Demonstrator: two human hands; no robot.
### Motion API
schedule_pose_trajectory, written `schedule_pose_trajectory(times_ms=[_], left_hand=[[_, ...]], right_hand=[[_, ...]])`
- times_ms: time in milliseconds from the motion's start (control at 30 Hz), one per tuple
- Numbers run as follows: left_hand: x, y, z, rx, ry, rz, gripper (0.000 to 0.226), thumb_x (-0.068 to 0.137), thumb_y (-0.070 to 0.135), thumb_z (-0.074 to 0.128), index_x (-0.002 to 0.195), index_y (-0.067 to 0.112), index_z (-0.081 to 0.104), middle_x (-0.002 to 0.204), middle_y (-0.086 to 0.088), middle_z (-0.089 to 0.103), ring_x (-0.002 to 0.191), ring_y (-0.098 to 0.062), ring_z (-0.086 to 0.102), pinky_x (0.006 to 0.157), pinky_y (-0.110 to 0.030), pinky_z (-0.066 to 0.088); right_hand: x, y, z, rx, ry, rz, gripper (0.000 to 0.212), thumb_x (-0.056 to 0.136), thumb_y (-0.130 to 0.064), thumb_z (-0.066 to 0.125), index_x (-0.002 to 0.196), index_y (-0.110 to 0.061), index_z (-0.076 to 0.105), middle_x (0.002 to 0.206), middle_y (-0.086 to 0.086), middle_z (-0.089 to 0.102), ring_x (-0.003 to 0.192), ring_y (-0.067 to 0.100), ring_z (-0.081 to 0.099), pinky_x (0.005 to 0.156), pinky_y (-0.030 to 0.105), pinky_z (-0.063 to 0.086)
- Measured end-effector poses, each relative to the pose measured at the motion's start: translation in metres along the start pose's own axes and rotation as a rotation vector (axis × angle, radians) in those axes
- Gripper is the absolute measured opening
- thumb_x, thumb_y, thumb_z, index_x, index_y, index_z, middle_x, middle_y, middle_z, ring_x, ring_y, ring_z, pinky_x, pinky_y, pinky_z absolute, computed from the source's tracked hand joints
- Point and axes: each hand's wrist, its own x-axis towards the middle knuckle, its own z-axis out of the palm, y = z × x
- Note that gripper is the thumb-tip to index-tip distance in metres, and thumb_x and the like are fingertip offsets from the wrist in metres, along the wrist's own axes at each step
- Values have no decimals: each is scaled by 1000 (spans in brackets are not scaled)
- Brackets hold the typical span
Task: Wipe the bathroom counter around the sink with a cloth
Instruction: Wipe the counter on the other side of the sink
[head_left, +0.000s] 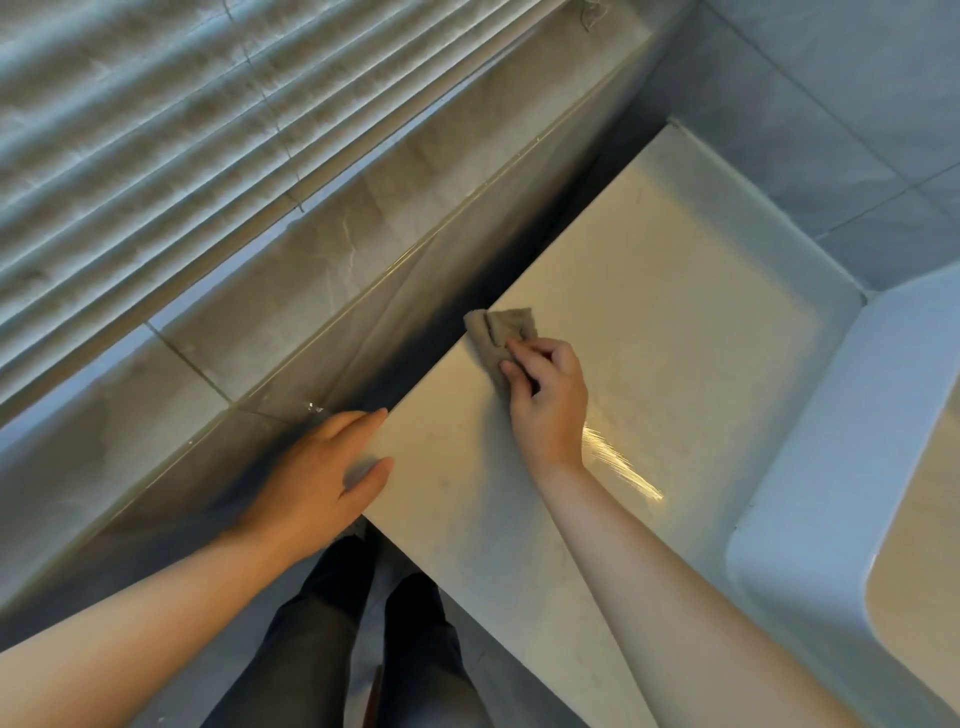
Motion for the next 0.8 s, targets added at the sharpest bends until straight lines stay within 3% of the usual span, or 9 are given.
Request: schedule_pose_trajectory(times_ms=[100, 300, 567, 700, 800], left_hand=[[-8, 0, 1, -21, 33, -28, 55, 92, 36, 53, 144, 22, 39, 142, 12, 40, 124, -8, 43, 102, -27, 38], [-14, -1, 4, -58, 48, -81, 56, 91, 40, 52, 144, 24, 38, 144, 13, 38, 127, -8, 42, 103, -35, 42], [-20, -1, 9, -123, 107, -175, 54, 91, 38, 55, 141, 22, 43, 140, 10, 42, 119, -5, 43, 96, -32, 47], [-25, -5, 9, -155, 119, -206, 51, 91, 37, 55, 139, 24, 46, 133, 15, 43, 114, -3, 45, 85, -22, 45], [-32, -8, 10, -182, 121, -229, 49, 91, 36, 56, 138, 25, 46, 132, 16, 44, 113, -3, 47, 78, -14, 41]], right_hand=[[-3, -9, -10, 33, -102, -8, 23, 86, -10, 64, 108, -12, 71, 101, -7, 56, 92, 1, 50, 83, 2, 36], [68, -9, -28, 19, 85, 55, 26, 89, -15, 61, 113, -10, 68, 102, -2, 57, 86, -4, 48, 78, -4, 32], [68, -5, 7, -16, 42, 35, 31, 92, -19, 58, 120, -10, 64, 113, 3, 58, 101, 11, 52, 82, -2, 34], [40, -9, 18, -23, -12, -60, 29, 92, -19, 58, 119, -11, 65, 112, 3, 59, 103, 14, 53, 91, 11, 40], [18, -11, 26, -33, -34, -115, 28, 92, -19, 58, 118, -12, 66, 109, 1, 60, 100, 11, 51, 88, 6, 37]])
